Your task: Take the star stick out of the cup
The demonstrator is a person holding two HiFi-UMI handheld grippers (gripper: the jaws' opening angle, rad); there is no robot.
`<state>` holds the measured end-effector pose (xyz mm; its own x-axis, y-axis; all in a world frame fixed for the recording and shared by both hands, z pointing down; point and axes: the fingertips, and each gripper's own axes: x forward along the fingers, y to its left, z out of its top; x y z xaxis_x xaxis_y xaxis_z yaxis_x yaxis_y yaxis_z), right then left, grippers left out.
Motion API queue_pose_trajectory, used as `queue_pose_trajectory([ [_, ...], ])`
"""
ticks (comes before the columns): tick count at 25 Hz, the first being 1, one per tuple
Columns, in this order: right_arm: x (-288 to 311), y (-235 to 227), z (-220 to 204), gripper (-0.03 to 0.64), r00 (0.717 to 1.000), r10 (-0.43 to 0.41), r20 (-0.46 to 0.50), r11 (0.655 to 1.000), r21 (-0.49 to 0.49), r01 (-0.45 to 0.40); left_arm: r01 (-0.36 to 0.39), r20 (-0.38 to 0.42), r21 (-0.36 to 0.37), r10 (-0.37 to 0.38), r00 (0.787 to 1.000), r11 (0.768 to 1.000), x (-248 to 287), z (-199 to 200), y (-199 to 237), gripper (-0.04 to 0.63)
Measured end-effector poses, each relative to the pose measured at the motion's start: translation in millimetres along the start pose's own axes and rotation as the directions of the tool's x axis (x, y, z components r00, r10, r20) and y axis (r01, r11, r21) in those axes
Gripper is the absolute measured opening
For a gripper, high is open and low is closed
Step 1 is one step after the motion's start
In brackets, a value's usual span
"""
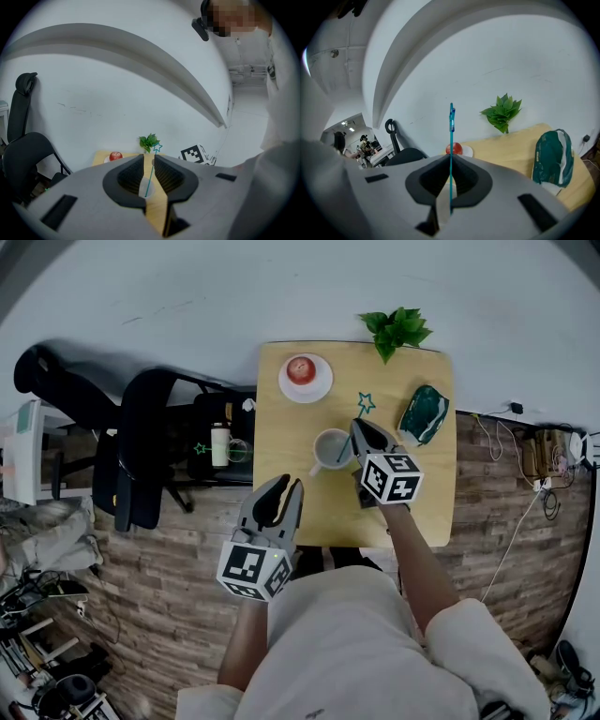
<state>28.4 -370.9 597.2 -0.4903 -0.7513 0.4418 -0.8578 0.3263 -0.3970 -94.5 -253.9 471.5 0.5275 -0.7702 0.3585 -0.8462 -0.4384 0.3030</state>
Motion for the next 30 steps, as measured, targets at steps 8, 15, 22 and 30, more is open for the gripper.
queue_pose_trajectory([
  [8,-19.3,14.6,24.3,0.009,0.996,0.062,0.060,0.998,-0.033,-0.060,-0.033,0.039,0.008,0.033,0.999,0.999,-12.3,3.8,-16.4,0.060],
  [15,-41.8,25.3,39.6,0.009,0.987,0.125,0.097,0.991,-0.063,-0.119,-0.067,0.065,0.011,0.066,0.996,0.998,-19.6,2.8,-33.3,0.060],
  [22,-69.2,38.0,53.1,0.008,0.975,0.182,0.129,0.980,-0.108,-0.169,-0.103,0.091,-0.003,0.103,0.991,0.995,-26.8,-1.6,-47.3,0.059],
  [30,-95.9,43.6,57.1,0.008,0.961,0.239,0.138,0.964,-0.152,-0.218,-0.136,0.116,0.000,0.135,0.984,0.991,-26.6,-2.6,-61.3,0.060],
])
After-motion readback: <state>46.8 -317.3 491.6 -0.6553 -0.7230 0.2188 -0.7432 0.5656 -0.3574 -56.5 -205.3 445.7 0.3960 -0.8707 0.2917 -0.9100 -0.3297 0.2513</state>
